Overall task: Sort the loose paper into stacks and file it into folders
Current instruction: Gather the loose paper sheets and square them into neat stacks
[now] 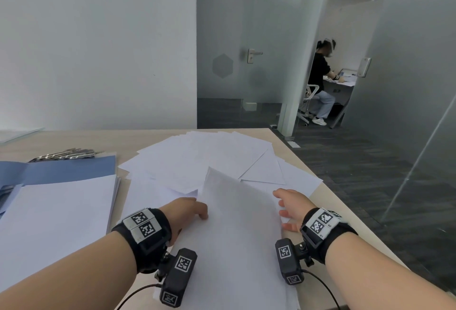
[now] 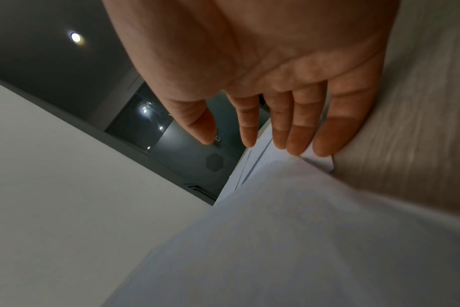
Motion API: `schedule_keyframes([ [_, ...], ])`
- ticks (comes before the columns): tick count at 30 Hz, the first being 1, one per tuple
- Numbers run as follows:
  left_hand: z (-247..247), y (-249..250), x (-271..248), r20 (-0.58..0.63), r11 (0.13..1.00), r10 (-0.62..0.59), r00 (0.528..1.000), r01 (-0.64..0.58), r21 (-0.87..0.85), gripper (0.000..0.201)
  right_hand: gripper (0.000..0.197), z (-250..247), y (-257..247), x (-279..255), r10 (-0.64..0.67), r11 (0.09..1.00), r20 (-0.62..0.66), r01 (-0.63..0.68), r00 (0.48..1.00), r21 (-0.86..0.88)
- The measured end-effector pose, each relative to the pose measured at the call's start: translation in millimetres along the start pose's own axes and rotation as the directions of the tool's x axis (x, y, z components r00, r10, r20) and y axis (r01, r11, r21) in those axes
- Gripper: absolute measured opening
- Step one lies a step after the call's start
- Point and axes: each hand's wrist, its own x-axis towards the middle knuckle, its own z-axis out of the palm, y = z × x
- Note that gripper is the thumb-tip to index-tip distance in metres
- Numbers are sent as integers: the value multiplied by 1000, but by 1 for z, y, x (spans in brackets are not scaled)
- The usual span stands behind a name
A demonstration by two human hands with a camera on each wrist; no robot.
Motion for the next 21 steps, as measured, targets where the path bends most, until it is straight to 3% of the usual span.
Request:
schedule_keyframes([
  [5,-2,-2,-10,-5,999,45,999,-45,27,50,33,-2,2,-3,-10,997,-13,9,1000,-73],
  [10,-13,-4,-11,-82,961,122,989,-97,258,56,31,3,1,-7,-2,995,7,2,1000,-102],
  [16,-21,-2,-20,-1,807,169,986,-138,574,52,32,9,0,-9,-25,984,3,25,1000,-174],
  [19,-28,2,-20,-41,794,305,951,-230,563,41,39,11,1,-6,-97,987,-52,89,994,-137],
  [21,-34,5,-20,-76,818,393,916,-311,485,36,51,11,2,-7,-123,992,-72,121,990,-23],
])
